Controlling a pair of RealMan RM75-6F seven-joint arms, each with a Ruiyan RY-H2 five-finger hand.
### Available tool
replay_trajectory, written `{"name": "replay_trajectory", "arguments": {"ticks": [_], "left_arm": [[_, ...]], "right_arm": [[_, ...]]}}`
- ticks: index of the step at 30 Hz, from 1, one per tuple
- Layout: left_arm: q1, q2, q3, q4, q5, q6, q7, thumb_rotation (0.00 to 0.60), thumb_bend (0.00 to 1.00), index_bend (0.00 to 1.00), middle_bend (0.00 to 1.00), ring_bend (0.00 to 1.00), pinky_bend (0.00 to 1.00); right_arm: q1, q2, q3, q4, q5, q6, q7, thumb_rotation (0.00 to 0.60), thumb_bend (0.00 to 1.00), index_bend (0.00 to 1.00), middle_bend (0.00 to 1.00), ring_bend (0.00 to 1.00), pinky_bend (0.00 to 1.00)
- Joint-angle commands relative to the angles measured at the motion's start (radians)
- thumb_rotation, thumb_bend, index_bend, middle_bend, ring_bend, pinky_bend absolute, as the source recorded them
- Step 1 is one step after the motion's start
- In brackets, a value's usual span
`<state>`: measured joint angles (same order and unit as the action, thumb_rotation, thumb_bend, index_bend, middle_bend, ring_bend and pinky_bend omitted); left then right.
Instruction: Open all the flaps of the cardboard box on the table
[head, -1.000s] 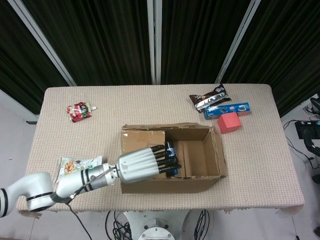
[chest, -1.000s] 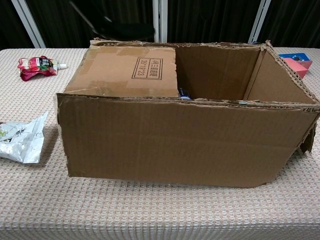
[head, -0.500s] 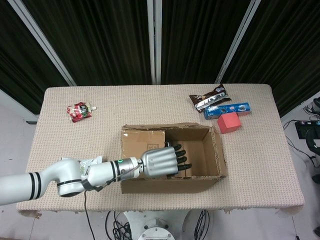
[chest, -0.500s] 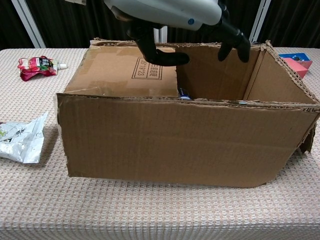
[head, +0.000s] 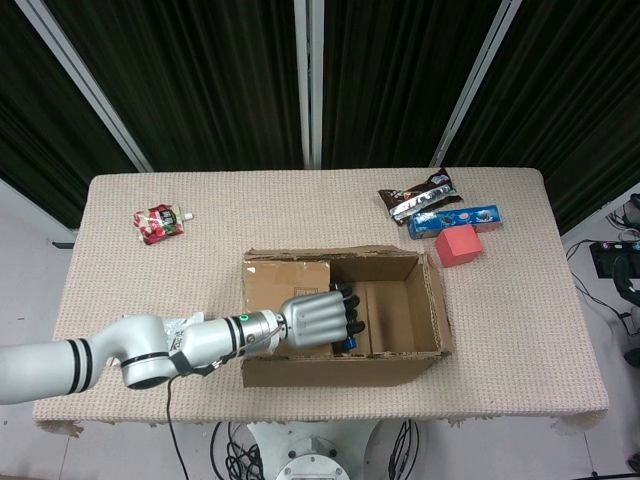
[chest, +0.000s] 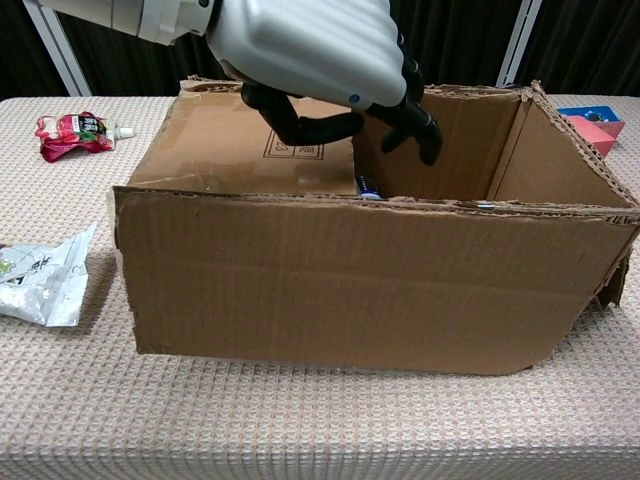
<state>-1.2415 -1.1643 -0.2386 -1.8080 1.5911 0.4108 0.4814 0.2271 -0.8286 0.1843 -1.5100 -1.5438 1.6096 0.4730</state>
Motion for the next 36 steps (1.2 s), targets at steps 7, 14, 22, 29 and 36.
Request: {"name": "replay_trajectory", "arguments": {"ticks": [7,14,22,29,36], "left_arm": [[-0.030,-0.003,0.034,0.001,-0.038,-0.014,0.111,0.600,0.82,0.19,0.35,0.17,0.27],[-0.035,0.010,0.049,-0.007,-0.102,-0.002,0.192,0.600,0.83,0.20,0.38,0.17,0.27],[-0.046,0.039,0.081,-0.037,-0.184,0.014,0.274,0.600,0.85,0.21,0.41,0.17,0.27],[-0.050,0.095,0.091,-0.093,-0.238,0.061,0.315,0.600,0.85,0.21,0.42,0.17,0.27],[-0.041,0.196,0.105,-0.167,-0.275,0.102,0.342,0.600,0.86,0.20,0.41,0.17,0.27]], "right_arm": [[-0.002,-0.010,0.006,0.016,-0.002,0.000,0.016,0.600,0.48,0.00,0.00,0.00,0.00],[-0.003,-0.014,0.009,0.026,-0.004,-0.003,0.025,0.600,0.48,0.00,0.00,0.00,0.00],[-0.002,-0.019,0.012,0.029,-0.007,-0.009,0.030,0.600,0.48,0.00,0.00,0.00,0.00],[-0.003,-0.018,0.016,0.024,-0.008,-0.006,0.030,0.600,0.49,0.00,0.00,0.00,0.00],[0.002,-0.022,0.020,0.016,-0.014,-0.008,0.027,0.600,0.48,0.00,0.00,0.00,0.00]]}}
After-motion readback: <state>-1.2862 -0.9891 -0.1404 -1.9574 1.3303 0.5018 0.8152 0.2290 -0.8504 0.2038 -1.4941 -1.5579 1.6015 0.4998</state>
